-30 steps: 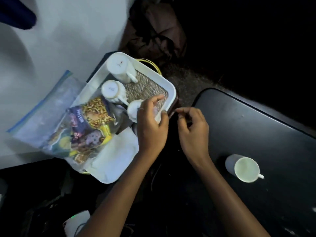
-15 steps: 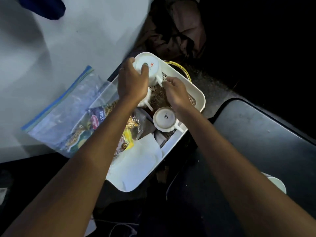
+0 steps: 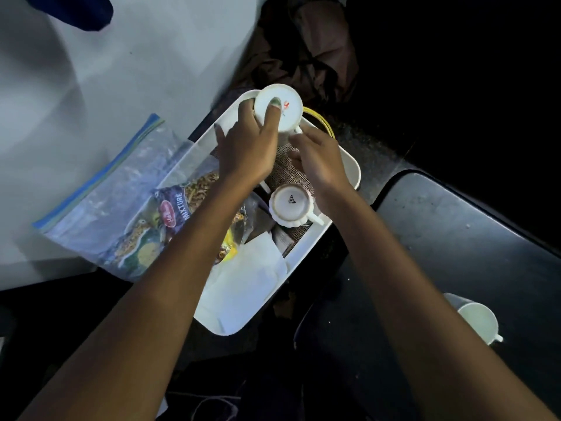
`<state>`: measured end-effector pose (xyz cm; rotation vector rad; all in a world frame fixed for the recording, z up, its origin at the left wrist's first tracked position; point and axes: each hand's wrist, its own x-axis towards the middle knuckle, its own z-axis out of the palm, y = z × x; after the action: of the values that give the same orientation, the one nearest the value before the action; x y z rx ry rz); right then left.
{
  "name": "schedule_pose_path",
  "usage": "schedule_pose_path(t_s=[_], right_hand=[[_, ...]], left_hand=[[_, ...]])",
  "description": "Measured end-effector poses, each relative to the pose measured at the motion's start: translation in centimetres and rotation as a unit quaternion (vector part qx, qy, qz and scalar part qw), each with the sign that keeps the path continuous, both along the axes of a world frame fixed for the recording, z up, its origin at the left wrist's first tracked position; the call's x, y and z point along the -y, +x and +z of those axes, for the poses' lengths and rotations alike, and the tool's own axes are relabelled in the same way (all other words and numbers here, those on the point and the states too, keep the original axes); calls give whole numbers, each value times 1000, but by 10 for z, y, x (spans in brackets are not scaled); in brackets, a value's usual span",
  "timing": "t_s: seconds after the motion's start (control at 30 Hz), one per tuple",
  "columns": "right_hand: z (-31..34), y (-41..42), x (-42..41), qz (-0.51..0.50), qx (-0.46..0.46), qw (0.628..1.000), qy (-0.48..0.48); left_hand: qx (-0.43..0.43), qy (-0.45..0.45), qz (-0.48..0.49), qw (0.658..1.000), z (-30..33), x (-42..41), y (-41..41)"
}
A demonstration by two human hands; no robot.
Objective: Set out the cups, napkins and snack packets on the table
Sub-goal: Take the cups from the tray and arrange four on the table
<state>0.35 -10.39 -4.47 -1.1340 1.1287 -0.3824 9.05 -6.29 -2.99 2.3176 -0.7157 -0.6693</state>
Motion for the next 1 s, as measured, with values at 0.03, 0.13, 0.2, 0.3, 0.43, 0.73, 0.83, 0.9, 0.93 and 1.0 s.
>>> schedule_pose_path(t_s=[0.03, 0.13, 0.2, 0.3, 0.43, 0.73, 0.83, 0.9, 0.93, 1.0], right_hand=[[5, -6, -2, -11, 6, 1000, -3], [16, -32, -9, -53, 22, 998, -15], [18, -53, -17, -79, 18, 997, -13], [17, -96, -33, -114, -20, 993, -3], [9, -161, -57, -189, -21, 981, 38], [17, -306, -99, -306, -45, 948, 75], [14, -344, -105, -331, -56, 938, 86], [13, -364, -109, -340, -61, 935, 81], [13, -374, -111, -341, -63, 935, 74], [11, -389, -114, -346, -65, 934, 62]], left_hand=[[-9, -12, 4, 1000, 5, -1, -8], [-48, -62, 14, 997, 19, -9, -38], [-90, -92, 16, 992, 22, -16, -62], [-143, -114, 18, 983, 17, -27, -104], [-203, -121, 24, 971, 12, -45, -165], [-303, -46, -39, 951, 8, -80, -295], [-347, -18, 34, 937, 8, -81, -330], [-368, 10, 72, 927, 7, -78, -351], [-371, 22, 80, 925, 7, -77, -360], [-365, 34, 79, 927, 6, -74, -374]])
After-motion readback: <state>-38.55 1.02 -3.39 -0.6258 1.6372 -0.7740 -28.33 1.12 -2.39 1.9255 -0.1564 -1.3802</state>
